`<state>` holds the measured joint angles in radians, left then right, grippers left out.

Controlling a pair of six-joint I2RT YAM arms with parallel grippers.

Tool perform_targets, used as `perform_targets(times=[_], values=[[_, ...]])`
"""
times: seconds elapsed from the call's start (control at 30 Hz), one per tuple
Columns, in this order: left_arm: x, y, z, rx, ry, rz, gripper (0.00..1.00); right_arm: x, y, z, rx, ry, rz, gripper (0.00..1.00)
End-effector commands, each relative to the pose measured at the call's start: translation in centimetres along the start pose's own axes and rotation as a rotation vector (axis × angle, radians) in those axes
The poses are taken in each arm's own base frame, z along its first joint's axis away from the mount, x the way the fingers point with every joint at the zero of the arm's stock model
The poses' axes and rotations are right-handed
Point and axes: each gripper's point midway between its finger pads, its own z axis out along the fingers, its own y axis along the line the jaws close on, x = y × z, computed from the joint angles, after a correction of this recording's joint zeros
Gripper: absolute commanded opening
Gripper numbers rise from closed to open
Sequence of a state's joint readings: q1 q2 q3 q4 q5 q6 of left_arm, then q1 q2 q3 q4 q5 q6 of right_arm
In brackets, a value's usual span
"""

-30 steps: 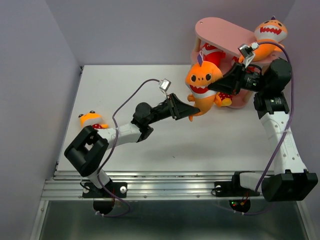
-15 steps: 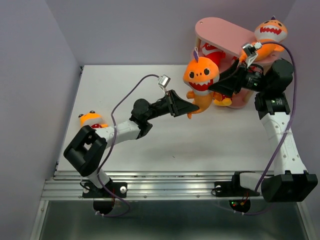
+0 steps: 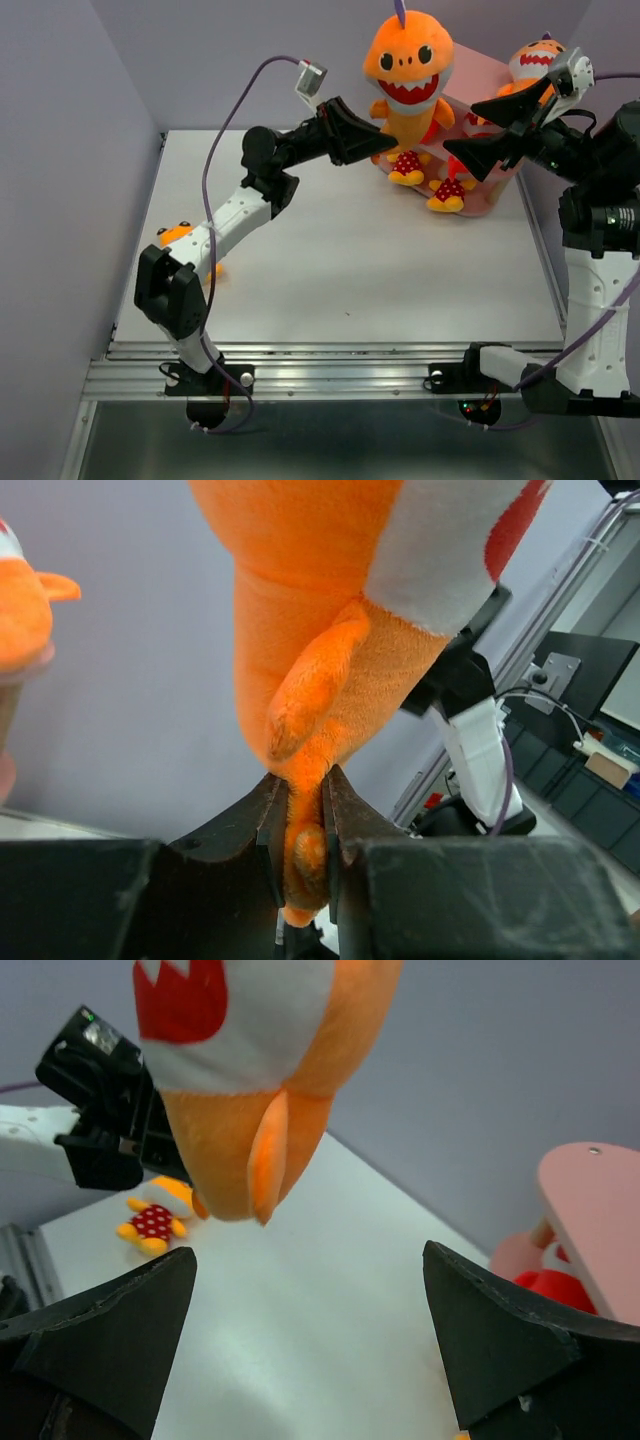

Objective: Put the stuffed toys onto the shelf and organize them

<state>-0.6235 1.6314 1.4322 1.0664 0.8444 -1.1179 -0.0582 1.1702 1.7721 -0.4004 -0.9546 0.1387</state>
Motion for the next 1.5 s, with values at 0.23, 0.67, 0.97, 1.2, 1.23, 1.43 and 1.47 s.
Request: perform_targets(times=[0.23, 0.67, 0.97, 1.2, 1.23, 1.43, 1.47], values=[[-4.1, 2.2, 4.1, 0.066, 0.062, -0.058, 0.0, 3.9, -0.3, -0.9, 0.028, 0.055, -0.045, 1.0], [-5.2, 2.7, 5.5, 0.033, 0.036, -0.218, 0.0, 2.3, -2.2, -0.1, 0.062, -0.06, -0.24, 0.98], [-5.5, 2.9, 5.0, -0.011, 0.009, -0.375, 0.0, 2.8, -0.4, -3.0, -0.025, 0.023, -1.192, 1.0], [-5.3, 1.7, 5.3, -0.002, 0.04, -0.431, 0.0, 3.3, -2.9, -1.8, -0.057, 0.085, -1.363, 1.0], [-5.2, 1.5, 5.3, -0.001, 0.044, -0.433, 0.0, 3.2, -3.2, -1.6, -0.051, 0.084, -1.376, 1.0], [-4.1, 1.4, 5.7, -0.004, 0.073, -0.462, 0.0, 3.6, -5.2, -0.4, -0.049, 0.11, -1.484, 1.0], [-3.9, 1.7, 5.8, -0.005, 0.076, -0.468, 0.0, 3.8, -5.4, 0.0, -0.043, 0.117, -1.498, 1.0]])
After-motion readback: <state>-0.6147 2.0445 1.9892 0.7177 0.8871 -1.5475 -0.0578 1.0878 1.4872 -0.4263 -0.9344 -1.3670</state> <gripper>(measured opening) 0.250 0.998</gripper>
